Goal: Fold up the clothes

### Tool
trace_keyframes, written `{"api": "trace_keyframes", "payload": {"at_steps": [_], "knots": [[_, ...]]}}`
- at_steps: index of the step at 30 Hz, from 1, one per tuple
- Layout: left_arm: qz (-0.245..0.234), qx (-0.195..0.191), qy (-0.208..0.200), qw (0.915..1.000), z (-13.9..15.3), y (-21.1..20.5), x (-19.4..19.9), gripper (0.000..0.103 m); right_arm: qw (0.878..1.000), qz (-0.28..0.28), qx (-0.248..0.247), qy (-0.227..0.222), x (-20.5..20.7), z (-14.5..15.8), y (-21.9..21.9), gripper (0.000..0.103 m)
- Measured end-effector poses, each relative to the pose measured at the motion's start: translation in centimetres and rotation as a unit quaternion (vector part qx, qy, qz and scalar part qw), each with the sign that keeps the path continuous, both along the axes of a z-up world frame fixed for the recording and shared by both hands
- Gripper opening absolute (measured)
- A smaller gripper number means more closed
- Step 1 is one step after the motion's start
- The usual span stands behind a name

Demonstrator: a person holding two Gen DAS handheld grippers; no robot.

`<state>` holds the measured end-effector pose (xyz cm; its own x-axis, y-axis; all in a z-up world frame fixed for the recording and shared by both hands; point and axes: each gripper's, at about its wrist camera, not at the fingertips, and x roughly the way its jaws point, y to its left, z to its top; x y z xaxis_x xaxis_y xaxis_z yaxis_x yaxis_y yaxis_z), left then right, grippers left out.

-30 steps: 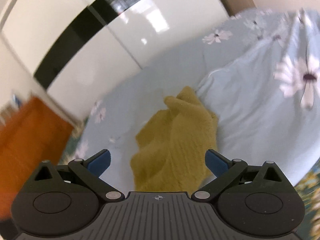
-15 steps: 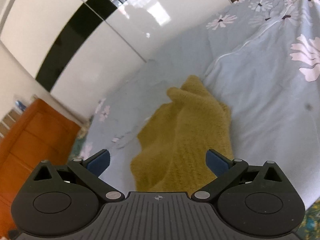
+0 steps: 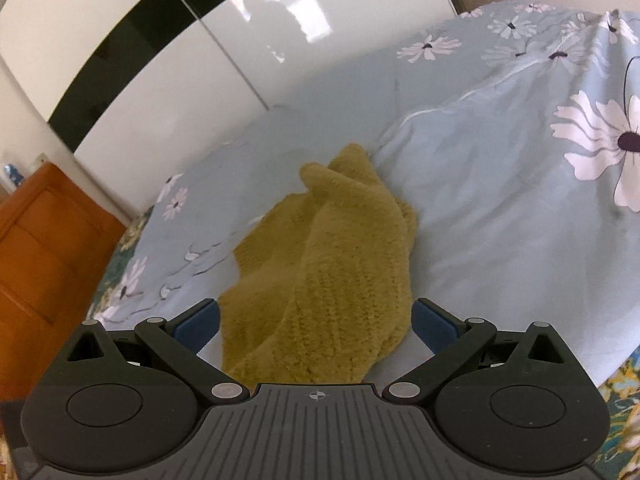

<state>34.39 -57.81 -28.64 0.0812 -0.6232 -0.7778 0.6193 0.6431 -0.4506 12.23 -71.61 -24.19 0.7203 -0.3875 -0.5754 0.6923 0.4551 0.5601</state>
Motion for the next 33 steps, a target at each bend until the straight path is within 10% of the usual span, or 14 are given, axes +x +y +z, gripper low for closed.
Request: {"api": "trace_keyframes", "payload": {"at_steps": [17, 33], "knots": [[0.005, -0.026, 0.030, 0.9992, 2.3, -0.5, -0.6, 0.008, 1.000, 0.000, -0.004, 0.012, -2.7, 2.0, 0.3, 0.103], [-0.194, -0.087, -0.035, 0.9765, 11.7, 5.0, -10.3, 0.007, 0.999, -0.013, -0.033, 0.014, -9.5, 10.3, 4.0, 0.103]]}}
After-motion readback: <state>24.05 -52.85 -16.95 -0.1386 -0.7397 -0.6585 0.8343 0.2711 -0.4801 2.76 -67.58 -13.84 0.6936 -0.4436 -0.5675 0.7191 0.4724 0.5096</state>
